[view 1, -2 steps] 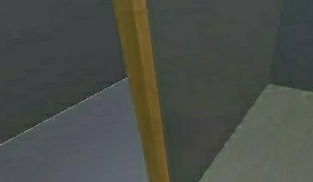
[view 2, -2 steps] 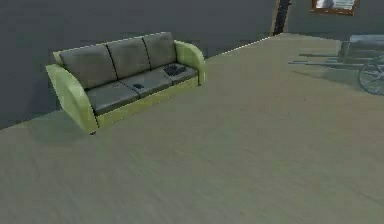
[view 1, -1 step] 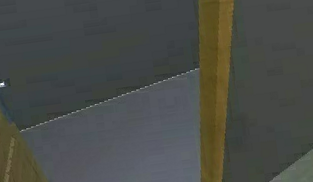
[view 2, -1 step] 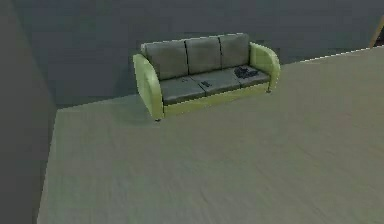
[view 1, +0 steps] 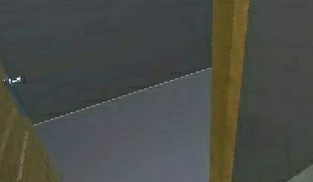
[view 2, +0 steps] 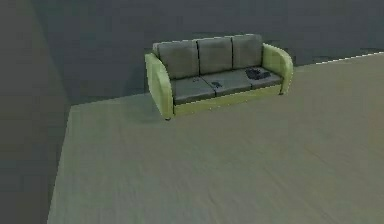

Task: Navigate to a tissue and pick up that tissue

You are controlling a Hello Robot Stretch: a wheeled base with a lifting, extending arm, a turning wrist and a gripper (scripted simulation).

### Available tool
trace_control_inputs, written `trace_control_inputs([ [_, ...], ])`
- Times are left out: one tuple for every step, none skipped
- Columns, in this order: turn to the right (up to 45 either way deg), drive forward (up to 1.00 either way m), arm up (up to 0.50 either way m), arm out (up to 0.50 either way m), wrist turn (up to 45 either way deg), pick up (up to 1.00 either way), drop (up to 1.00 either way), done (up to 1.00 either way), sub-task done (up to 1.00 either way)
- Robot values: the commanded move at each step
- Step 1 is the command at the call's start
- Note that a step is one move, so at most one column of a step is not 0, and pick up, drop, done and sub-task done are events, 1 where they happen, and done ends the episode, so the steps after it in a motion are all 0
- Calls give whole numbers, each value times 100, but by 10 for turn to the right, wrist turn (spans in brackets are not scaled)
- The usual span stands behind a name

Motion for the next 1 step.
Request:
trace_control_inputs([
  [0, 55, 0, 0, 0, 0, 0, 0, 0],
])
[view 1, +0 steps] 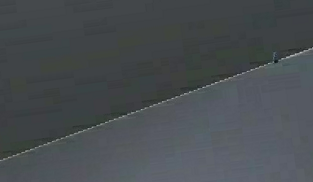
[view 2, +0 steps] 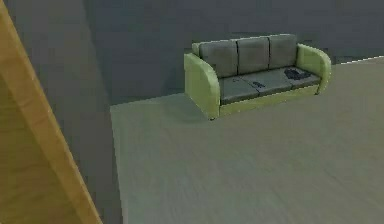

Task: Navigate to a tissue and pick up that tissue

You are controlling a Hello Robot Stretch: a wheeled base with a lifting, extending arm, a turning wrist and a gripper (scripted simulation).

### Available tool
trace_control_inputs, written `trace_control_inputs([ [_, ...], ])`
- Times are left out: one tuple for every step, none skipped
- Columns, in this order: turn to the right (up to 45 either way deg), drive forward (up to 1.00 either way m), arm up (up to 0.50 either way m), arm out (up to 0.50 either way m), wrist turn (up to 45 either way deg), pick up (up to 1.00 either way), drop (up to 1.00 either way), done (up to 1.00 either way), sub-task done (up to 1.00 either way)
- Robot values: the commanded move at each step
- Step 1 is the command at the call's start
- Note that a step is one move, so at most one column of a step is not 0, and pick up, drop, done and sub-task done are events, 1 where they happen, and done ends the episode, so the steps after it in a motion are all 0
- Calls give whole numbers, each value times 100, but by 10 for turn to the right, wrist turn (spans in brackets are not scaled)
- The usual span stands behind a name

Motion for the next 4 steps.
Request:
trace_control_inputs([
  [-300, 0, 0, 0, 0, 0, 0, 0, 0],
  [0, 100, 0, 0, 0, 0, 0, 0, 0],
  [-60, 0, 0, 0, 0, 0, 0, 0, 0],
  [0, 20, 0, 0, 0, 0, 0, 0, 0],
])
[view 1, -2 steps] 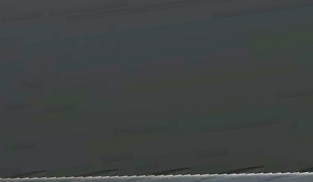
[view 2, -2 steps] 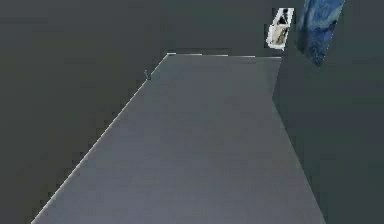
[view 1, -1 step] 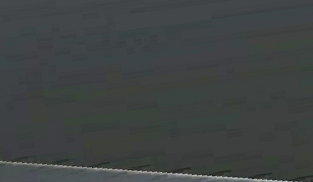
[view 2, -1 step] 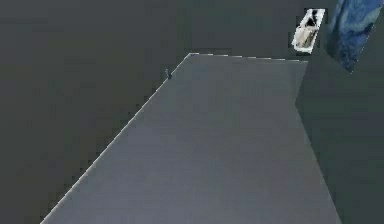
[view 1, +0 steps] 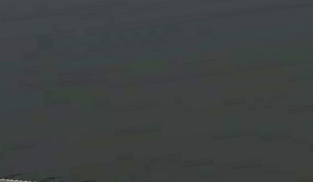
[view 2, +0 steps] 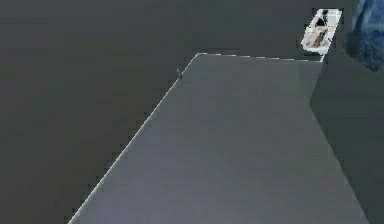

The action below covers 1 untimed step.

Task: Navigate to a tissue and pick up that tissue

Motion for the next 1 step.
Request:
trace_control_inputs([
  [-120, 0, 0, 0, 0, 0, 0, 0, 0],
])
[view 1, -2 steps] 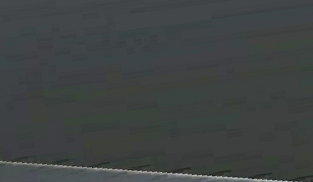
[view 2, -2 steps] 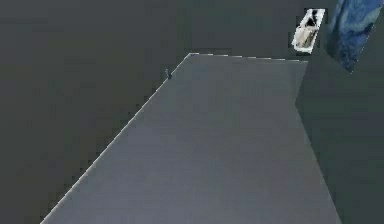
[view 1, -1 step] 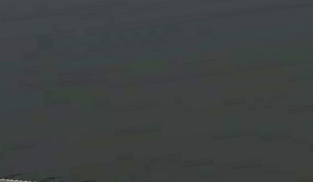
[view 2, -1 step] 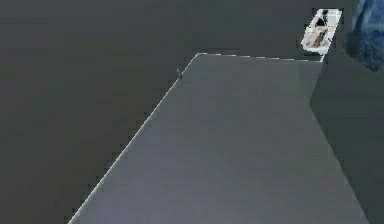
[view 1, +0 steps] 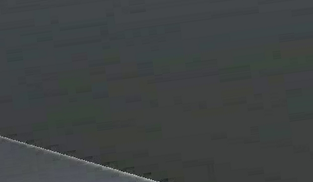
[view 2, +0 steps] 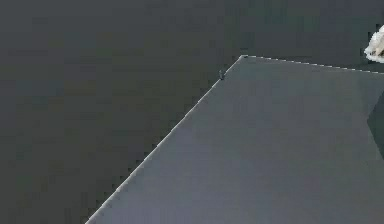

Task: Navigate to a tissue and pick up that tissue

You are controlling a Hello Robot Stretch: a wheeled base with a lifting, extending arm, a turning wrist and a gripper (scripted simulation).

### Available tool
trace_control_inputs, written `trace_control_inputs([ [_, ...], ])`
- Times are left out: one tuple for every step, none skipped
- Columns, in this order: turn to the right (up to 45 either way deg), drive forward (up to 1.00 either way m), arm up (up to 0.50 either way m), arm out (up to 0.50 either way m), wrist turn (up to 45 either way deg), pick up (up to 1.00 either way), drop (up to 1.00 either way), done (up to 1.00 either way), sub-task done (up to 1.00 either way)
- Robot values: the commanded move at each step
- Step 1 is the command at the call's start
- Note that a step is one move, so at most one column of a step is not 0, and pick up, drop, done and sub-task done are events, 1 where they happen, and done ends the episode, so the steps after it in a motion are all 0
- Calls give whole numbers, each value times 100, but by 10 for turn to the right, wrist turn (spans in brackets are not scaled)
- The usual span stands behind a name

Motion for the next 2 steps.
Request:
trace_control_inputs([
  [0, 55, 0, 0, 0, 0, 0, 0, 0],
  [-450, 0, 0, 0, 0, 0, 0, 0, 0],
])
